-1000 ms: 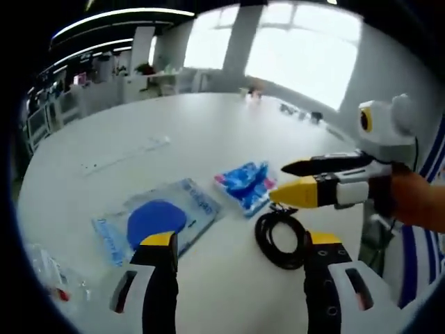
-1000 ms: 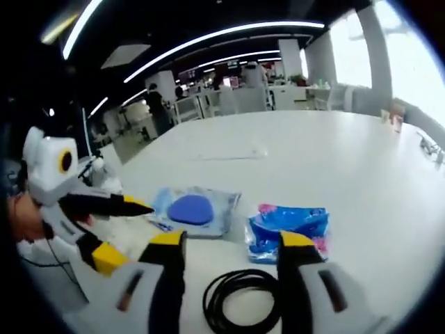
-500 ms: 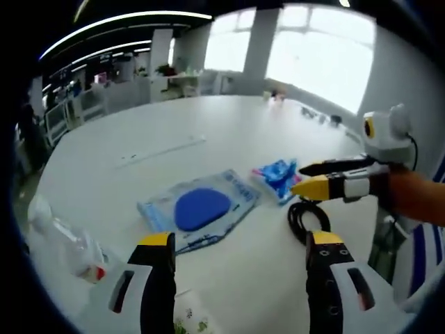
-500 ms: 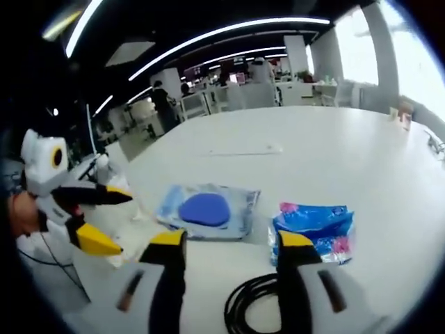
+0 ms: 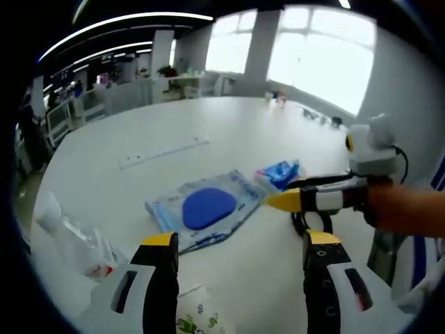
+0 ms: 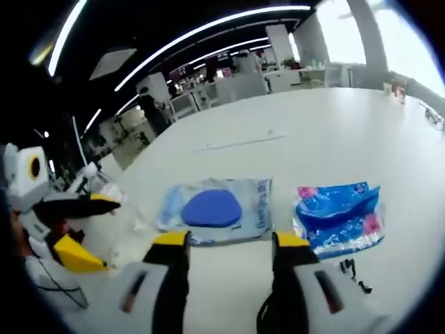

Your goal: Arrange the tabletop items into an orderly group along one side of the table until the central work area is clear of visible clutter.

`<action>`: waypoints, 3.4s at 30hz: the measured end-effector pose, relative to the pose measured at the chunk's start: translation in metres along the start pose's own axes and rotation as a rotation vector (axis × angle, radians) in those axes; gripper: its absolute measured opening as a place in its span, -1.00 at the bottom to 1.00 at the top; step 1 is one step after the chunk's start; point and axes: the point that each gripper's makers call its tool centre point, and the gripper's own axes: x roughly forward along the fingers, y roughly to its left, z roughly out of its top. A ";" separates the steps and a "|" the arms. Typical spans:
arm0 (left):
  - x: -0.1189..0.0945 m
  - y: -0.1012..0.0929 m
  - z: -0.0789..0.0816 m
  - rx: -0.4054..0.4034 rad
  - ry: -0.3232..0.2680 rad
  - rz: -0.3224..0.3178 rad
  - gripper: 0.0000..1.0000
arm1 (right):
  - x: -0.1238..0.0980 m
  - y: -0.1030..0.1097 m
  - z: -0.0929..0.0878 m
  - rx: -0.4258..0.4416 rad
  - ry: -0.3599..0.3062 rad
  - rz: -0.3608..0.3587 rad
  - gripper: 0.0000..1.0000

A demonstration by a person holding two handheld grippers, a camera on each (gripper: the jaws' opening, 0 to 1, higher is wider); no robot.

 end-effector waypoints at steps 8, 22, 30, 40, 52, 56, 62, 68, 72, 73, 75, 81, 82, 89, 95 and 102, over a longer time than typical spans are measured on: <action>-0.001 -0.001 0.000 0.008 -0.004 -0.018 0.37 | 0.020 -0.011 -0.007 0.073 0.008 -0.045 -0.12; 0.002 -0.003 -0.004 0.016 -0.001 -0.042 0.33 | 0.042 -0.022 -0.007 0.153 0.013 -0.077 -0.12; 0.003 -0.001 -0.003 0.015 -0.008 -0.042 0.33 | 0.049 -0.025 -0.009 0.175 0.013 -0.093 -0.20; 0.003 0.003 -0.009 0.003 0.003 -0.041 0.30 | 0.052 -0.036 -0.013 0.174 0.018 -0.140 -0.54; 0.007 0.006 -0.013 0.001 0.013 -0.038 0.28 | 0.051 -0.042 -0.016 0.131 0.023 -0.161 -0.99; 0.008 0.005 -0.013 0.001 0.015 -0.037 0.28 | 0.051 -0.040 -0.015 0.120 0.023 -0.153 -1.00; 0.011 0.007 -0.017 0.001 0.031 -0.025 0.23 | 0.049 -0.039 -0.018 0.115 0.021 -0.141 -1.00; 0.016 0.013 -0.011 -0.004 0.032 0.014 0.21 | 0.047 -0.037 -0.020 0.107 0.025 -0.130 -1.00; 0.023 0.031 -0.005 -0.009 0.040 0.119 0.14 | 0.047 -0.037 -0.019 0.107 0.025 -0.127 -1.00; 0.024 0.039 -0.011 -0.009 0.086 0.159 0.09 | 0.047 -0.036 -0.019 0.104 0.026 -0.127 -1.00; 0.028 0.046 -0.008 -0.005 0.080 0.195 0.03 | 0.046 -0.036 -0.019 0.107 0.025 -0.125 -1.00; 0.047 0.062 -0.008 -0.041 0.104 0.259 -0.02 | 0.046 -0.036 -0.020 0.111 0.024 -0.119 -1.00; 0.050 0.066 -0.008 -0.043 0.104 0.273 -0.04 | 0.046 -0.037 -0.020 0.108 0.025 -0.119 -1.00; 0.059 0.092 -0.022 -0.113 0.145 0.340 -0.11 | 0.046 -0.037 -0.021 0.107 0.026 -0.115 -1.00; 0.067 0.096 -0.034 -0.107 0.193 0.353 -0.26 | 0.046 -0.037 -0.021 0.115 0.021 -0.112 -1.00; 0.071 0.102 -0.038 -0.150 0.206 0.371 -0.37 | 0.047 -0.037 -0.021 0.115 0.020 -0.108 -1.00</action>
